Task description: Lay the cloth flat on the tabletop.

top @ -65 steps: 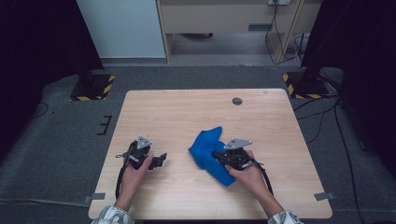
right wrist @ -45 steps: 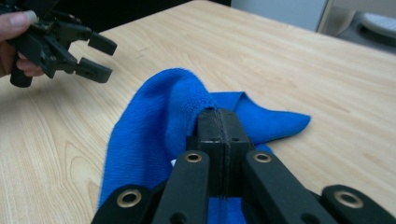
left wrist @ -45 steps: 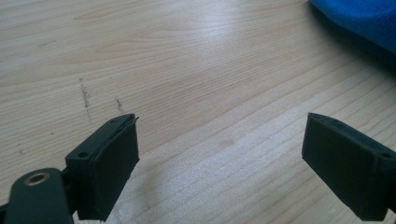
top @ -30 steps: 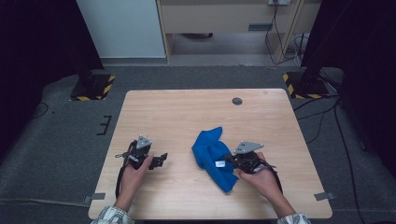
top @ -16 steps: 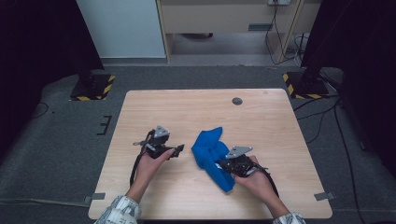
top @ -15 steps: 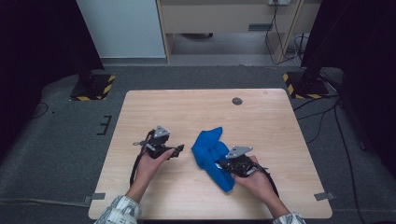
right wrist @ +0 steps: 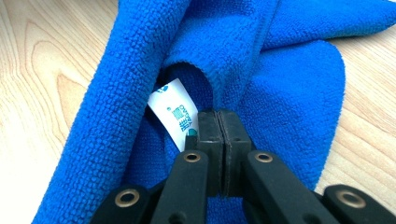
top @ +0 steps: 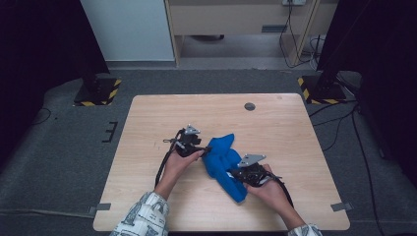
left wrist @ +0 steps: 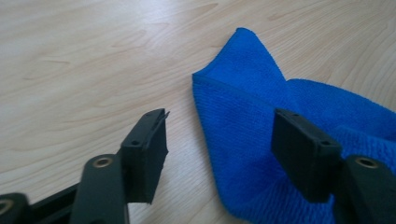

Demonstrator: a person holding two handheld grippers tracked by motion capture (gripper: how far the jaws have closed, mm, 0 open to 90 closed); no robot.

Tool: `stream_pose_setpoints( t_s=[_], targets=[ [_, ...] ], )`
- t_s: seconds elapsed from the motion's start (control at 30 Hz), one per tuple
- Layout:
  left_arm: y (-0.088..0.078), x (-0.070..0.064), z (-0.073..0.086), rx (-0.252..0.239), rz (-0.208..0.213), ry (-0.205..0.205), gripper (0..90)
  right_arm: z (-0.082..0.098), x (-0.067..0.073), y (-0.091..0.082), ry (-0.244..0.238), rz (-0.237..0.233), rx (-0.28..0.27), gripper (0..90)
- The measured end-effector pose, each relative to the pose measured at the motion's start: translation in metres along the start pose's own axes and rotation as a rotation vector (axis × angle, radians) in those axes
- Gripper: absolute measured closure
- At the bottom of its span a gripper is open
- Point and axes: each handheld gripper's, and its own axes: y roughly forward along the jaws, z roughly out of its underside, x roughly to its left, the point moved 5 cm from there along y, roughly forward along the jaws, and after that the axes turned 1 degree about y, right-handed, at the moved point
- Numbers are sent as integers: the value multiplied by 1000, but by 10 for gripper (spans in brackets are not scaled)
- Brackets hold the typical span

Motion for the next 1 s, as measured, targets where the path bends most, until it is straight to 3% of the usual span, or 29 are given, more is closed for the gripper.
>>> stream_pose_setpoints(
  t_s=[0.03,0.17,0.27,0.33,0.37,0.4,0.53,0.57,0.6,0.73,0.83,0.87,1.0],
  targets=[
    [7,0,2,25,-9,8,382,0,0,0,0,0,0,891],
    [15,-1,3,34,12,-8,404,0,0,0,0,-1,0,891],
    [21,-4,4,60,4,21,429,0,0,0,1,-1,-2,891],
    [24,-7,6,75,11,25,522,0,-1,0,2,-1,-2,890],
    [26,-9,6,76,15,26,522,0,-1,0,2,-1,-2,890],
    [26,-12,7,83,20,45,599,0,-1,0,1,1,-3,891],
    [25,-16,6,77,34,49,784,0,-1,0,3,3,-4,891],
    [25,-16,5,75,36,54,784,0,-1,0,3,3,-4,891],
    [23,-18,3,68,33,57,824,0,-1,-1,3,4,-4,891],
    [16,-17,1,31,17,50,832,-1,-3,-3,3,7,-8,892],
    [4,-10,0,-16,-7,20,827,-1,-8,-8,13,16,-21,897],
    [-6,-5,2,-41,-14,-9,824,-2,-12,-12,19,21,-30,900],
    [-19,3,7,-67,-15,-40,821,-4,-17,-17,23,32,-50,900]
  ],
)
